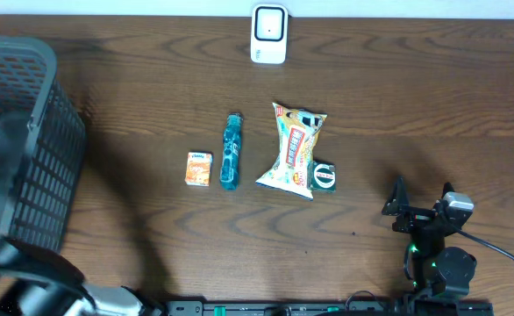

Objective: Scan the item barcode
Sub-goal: 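Reach into the basket and grasp the pale green wrapped pack, then carry the green pack toward the items on the table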

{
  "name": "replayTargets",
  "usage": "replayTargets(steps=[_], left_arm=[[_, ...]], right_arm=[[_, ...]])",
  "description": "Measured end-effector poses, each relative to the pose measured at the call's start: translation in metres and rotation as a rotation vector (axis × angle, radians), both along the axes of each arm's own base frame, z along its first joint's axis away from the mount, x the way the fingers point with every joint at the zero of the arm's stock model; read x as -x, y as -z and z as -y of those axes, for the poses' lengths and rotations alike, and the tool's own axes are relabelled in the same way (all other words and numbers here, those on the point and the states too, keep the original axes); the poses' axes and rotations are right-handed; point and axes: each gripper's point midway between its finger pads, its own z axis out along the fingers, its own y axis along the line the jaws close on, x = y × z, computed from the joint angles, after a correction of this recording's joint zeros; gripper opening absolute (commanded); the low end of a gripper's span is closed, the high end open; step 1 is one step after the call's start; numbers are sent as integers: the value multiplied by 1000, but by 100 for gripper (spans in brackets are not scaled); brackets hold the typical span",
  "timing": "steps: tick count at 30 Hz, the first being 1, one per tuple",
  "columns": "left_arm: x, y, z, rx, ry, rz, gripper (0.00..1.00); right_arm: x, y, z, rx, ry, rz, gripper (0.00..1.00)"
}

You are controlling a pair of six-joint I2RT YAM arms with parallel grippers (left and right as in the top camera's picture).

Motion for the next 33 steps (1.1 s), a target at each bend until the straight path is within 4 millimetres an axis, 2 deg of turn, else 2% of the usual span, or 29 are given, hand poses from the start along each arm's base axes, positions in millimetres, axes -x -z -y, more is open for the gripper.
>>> replayTargets(steps=[2, 5, 6, 7, 9, 10, 12, 14, 16, 18, 20, 23, 24, 25, 26, 28, 33], left_arm=[[-18, -31, 9, -63, 49, 122, 7], [-47, -92, 47, -149, 181, 334, 7], [-56, -118, 70, -181, 251, 418, 7], [-59, -132, 85, -195, 291, 459, 7], [-68, -158, 127, -220, 406, 532, 7], [-75, -171, 160, -221, 502, 578, 7], [-82, -184, 205, -204, 647, 629, 7], [-83, -184, 250, -166, 788, 631, 7], [-85, -173, 295, -111, 929, 591, 7], [-82, -151, 336, -61, 1067, 507, 7], [-74, -127, 366, -25, 1179, 420, 7], [-61, -82, 409, 22, 1339, 300, 7], [-59, -62, 427, 36, 1398, 264, 7], [-57, -54, 433, 39, 1419, 251, 7], [-52, -30, 451, 55, 1479, 208, 7], [-45, -2, 474, 69, 1550, 173, 7], [-28, 53, 525, 102, 1686, 122, 7]], right_arm=[[0, 0, 0, 0, 0, 0, 99], [0, 0, 0, 0, 0, 0, 99], [0, 0, 0, 0, 0, 0, 99], [0, 0, 0, 0, 0, 0, 99], [0, 0, 0, 0, 0, 0, 99], [0, 0, 0, 0, 0, 0, 99], [0, 0, 0, 0, 0, 0, 99], [0, 0, 0, 0, 0, 0, 99], [0, 0, 0, 0, 0, 0, 99], [0, 0, 0, 0, 0, 0, 99], [0, 0, 0, 0, 0, 0, 99], [0, 0, 0, 0, 0, 0, 99], [0, 0, 0, 0, 0, 0, 99], [0, 0, 0, 0, 0, 0, 99], [0, 0, 0, 0, 0, 0, 99], [0, 0, 0, 0, 0, 0, 99], [0, 0, 0, 0, 0, 0, 99]])
